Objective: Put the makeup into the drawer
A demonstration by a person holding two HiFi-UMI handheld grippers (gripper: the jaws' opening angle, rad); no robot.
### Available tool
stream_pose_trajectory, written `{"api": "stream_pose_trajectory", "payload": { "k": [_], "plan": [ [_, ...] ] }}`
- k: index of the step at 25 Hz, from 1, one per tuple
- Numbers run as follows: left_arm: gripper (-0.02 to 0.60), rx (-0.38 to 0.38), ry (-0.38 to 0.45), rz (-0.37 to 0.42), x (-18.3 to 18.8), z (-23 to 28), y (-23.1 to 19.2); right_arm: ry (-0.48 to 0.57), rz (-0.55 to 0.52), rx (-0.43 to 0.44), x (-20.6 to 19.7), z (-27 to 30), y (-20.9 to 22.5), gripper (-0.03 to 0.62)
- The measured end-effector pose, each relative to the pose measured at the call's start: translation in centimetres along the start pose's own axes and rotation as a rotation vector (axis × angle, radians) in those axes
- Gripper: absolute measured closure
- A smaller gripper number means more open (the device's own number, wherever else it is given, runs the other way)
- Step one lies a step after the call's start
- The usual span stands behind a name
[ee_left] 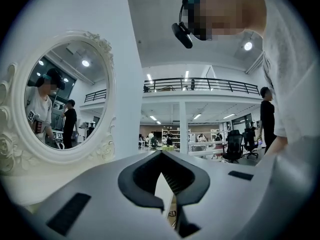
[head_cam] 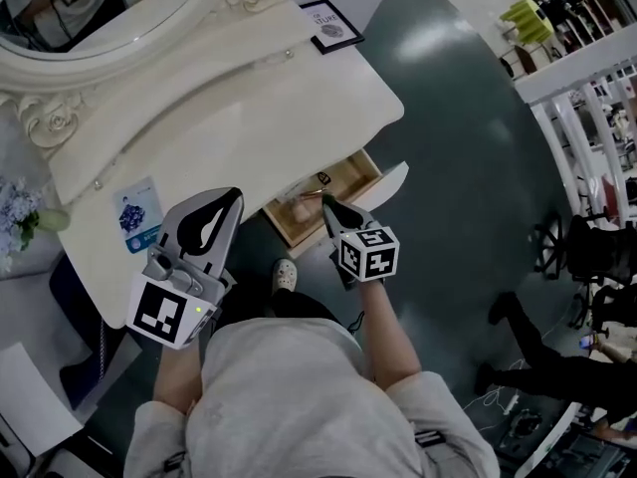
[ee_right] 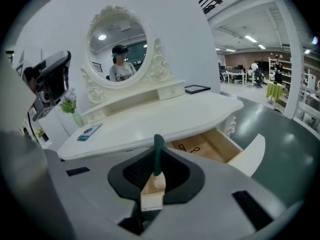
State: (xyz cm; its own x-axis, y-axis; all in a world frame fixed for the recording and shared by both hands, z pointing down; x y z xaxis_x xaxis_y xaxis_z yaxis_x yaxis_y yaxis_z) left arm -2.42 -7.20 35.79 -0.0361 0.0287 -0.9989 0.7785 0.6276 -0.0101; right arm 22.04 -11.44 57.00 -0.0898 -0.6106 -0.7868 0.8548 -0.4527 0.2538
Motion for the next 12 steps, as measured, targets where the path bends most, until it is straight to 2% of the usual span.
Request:
{"api": "stream_pose_trajectory", "payload": {
  "k": [5,9,12],
  "plan": [
    [0.571,0.043,0.009,0.002,0.0,-0.4,0.1,-0.121,-0.106,0.026,-1.0,2.4,0.5,0.548],
    [0.569,0.058,-0.056,0.007,-0.9,-1.2,0.4,-0.221,-0.233,0.048,-1.7,4.0,0.8,0.548],
    [0.571,0.089,-0.062,0.003,-1.2,-1.6,0.5,-0.291,-0.329,0.073,-2.3,5.4,0.9,0.548]
  ]
}}
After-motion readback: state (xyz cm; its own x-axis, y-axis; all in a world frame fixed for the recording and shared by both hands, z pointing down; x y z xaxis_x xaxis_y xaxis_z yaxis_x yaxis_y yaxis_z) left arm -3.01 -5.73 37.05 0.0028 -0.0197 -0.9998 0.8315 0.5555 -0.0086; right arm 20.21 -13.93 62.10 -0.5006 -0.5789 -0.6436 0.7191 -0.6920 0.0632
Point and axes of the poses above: the fingertips, and each gripper's own axes: z forward along the fingers, y to its right, x out of its top, the point moved 6 cm from there along -z, backward along the fingers, and after that the axes turned 4 degrees about y, right-handed, at the moved point
